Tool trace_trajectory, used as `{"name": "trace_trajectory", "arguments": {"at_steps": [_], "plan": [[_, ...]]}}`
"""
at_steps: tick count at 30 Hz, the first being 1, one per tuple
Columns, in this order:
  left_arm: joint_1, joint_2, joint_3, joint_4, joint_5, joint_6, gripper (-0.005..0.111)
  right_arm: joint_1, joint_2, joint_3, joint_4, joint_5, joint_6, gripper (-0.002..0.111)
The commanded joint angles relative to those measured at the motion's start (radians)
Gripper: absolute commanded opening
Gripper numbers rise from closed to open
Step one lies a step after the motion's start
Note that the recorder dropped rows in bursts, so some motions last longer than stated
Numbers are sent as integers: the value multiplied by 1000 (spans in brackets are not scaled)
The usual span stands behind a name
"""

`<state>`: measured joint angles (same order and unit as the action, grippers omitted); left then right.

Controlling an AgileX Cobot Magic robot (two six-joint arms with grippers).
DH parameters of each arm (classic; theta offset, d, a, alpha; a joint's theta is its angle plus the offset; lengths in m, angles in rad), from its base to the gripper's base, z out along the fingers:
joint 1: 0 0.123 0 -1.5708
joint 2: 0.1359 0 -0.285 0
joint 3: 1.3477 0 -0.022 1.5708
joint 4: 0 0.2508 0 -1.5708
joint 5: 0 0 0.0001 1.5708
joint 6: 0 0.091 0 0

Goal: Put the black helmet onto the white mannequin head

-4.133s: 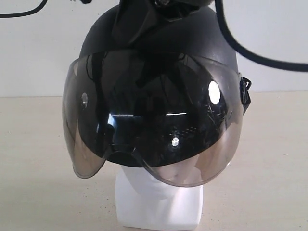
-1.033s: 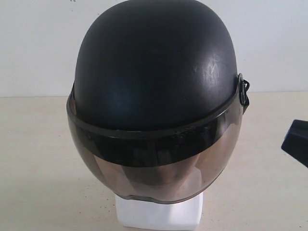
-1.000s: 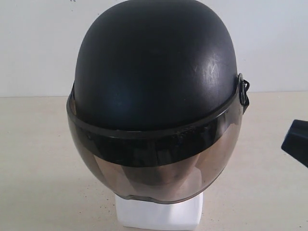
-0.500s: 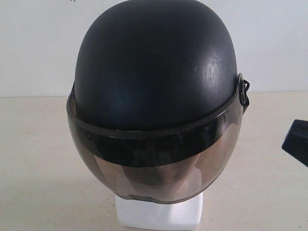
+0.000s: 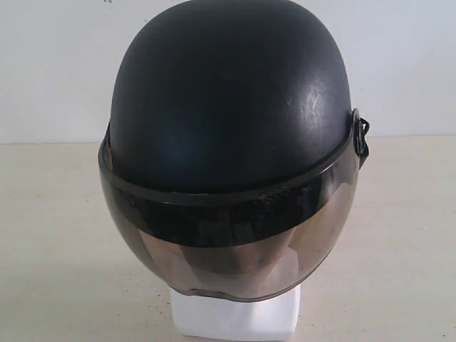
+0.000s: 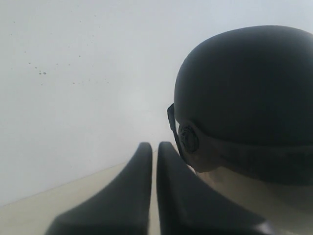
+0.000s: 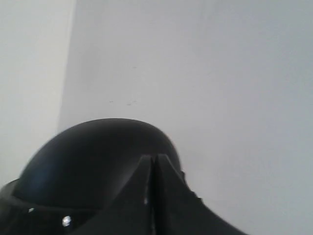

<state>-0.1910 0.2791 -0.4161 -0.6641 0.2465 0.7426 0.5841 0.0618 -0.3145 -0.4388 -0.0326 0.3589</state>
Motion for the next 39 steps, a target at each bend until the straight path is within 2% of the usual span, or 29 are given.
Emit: {"name": "trace_trajectory", "arguments": {"at_steps": [1,6,14,17,20,23,30,39], "plan": [[-6,-6,4,-8,-15,-9,4,-233,-36,15,19,87,178,0],[-6,-6,4,-8,-15,-9,4,-406,-36,15,21,197,312,0],[-6,-6,4,-8,-15,-9,4,-435,-36,15,43,307,312,0],[-6,-6,4,-8,-15,-9,4,-435,-36,49,155,307,190,0],[-6,-6,4,-8,-15,-9,4,-435,-36,108,412,305,-123,0],[-6,-6,4,-8,-15,-9,4,-435,-36,170,524,280,-314,0],[-6,-6,4,-8,-15,-9,4,-435,-62,314,467,231,-326,0],[-6,-6,4,-8,-15,-9,4,-466,-62,315,488,317,-413,0]]}}
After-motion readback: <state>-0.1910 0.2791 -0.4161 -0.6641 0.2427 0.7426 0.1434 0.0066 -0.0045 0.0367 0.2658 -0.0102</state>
